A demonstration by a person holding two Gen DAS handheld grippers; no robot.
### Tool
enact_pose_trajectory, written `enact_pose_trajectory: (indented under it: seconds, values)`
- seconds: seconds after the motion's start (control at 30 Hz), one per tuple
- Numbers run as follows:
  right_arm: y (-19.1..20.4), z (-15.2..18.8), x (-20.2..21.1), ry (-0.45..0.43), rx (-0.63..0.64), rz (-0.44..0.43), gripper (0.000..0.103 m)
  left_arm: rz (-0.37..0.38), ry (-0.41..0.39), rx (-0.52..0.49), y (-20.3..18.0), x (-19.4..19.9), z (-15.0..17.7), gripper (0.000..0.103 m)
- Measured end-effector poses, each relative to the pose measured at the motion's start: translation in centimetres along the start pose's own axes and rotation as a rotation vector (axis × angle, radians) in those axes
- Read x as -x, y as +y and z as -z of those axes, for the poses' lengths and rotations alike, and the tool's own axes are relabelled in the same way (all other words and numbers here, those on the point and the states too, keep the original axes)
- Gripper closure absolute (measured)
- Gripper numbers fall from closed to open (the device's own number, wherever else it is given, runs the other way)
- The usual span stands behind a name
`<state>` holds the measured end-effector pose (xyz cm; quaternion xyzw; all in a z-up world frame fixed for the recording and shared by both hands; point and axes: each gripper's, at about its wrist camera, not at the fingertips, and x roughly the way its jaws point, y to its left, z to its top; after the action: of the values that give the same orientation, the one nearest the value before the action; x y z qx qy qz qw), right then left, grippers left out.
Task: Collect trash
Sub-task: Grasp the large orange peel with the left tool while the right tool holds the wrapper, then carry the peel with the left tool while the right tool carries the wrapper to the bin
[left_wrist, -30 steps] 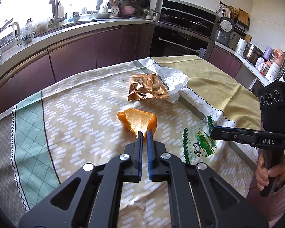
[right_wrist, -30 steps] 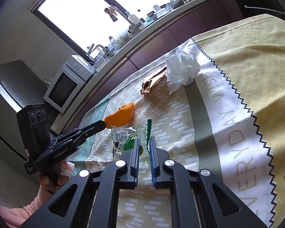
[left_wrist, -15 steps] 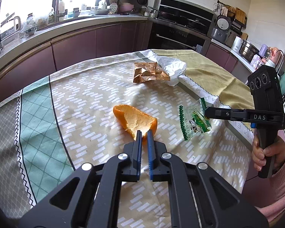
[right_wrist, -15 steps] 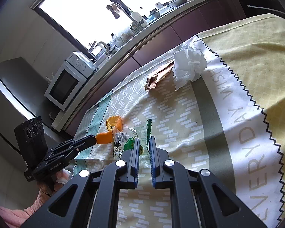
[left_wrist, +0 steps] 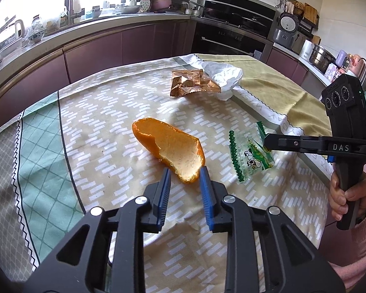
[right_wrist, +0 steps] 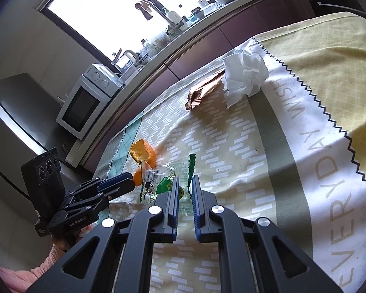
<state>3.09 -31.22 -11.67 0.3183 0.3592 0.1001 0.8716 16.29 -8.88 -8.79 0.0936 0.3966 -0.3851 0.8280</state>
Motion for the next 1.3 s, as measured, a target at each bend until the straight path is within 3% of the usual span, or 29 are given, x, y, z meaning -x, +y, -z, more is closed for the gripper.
enact_pose_trajectory:
  seconds: [0.37, 0.47, 0.77, 1.07, 1.3]
  values:
    - [-0.2, 0.0, -0.1, 0.002, -0.002, -0.001, 0.093, -0.024, -0.016, -0.031, -1.3, 0.0, -0.5, 0.074]
    - [-0.1, 0.0, -0.2, 0.003, 0.000, -0.002, 0.093, -0.018, 0.008, -0.034, -1.5, -0.9, -0.6, 0.093]
    - [-0.1, -0.1, -0.2, 0.005, 0.005, -0.012, 0.093, -0.022, 0.004, -0.036, -1.6, -0.5, -0.3, 0.099]
    - [2.0, -0.5, -0.2, 0.000, 0.042, -0.056, 0.093, -0.046, -0.084, 0.039, 0.9, 4.9, 0.1, 0.099]
    - [6.1, -0.5, -1.5, 0.023, 0.112, -0.121, 0.094, -0.118, -0.201, 0.121, 4.4, 12.6, 1.7, 0.099]
